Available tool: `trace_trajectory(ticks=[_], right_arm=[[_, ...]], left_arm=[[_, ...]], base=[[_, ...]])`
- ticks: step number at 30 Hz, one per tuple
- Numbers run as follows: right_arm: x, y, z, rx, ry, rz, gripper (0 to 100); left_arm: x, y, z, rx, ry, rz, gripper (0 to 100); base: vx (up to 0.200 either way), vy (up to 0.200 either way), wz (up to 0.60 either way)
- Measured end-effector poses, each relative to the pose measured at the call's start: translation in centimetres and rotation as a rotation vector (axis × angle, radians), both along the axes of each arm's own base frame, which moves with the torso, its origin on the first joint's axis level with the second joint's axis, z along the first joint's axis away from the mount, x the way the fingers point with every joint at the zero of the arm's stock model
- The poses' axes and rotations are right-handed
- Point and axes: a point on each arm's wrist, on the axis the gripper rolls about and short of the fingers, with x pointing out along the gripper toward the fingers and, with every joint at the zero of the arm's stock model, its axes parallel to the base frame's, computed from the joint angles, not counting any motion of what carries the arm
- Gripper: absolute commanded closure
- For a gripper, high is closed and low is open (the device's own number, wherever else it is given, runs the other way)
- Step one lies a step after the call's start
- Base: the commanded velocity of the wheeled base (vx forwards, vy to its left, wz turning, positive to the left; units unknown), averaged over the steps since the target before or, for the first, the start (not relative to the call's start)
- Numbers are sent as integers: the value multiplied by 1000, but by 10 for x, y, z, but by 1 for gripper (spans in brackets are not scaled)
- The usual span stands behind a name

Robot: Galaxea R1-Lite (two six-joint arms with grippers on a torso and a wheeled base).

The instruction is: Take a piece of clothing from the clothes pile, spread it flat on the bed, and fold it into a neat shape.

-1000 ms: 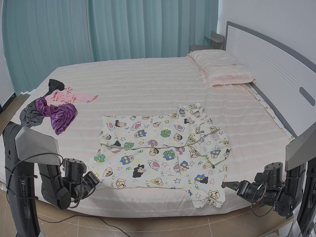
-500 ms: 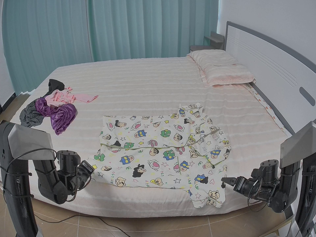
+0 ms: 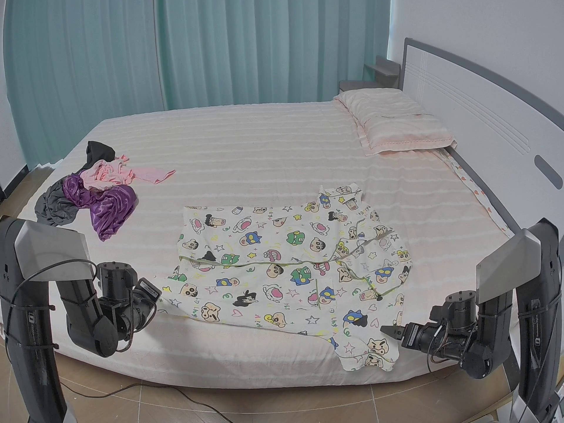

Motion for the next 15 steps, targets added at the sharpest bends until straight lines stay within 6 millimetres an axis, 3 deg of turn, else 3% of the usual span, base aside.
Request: trace_trajectory(ticks=[7, 8, 15], right_arm=[[5, 10, 0, 34, -17, 88, 0], [6, 12, 0, 36, -16, 97, 100], [12, 24, 0, 49, -38, 145, 100]], left_arm=[[-1, 0, -1, 1, 7, -1, 100], [-1, 0, -2, 1, 7, -1, 100], [-1, -1, -3, 2, 13, -4, 100]], base=[[0, 0, 0], [0, 0, 0], [0, 0, 0]])
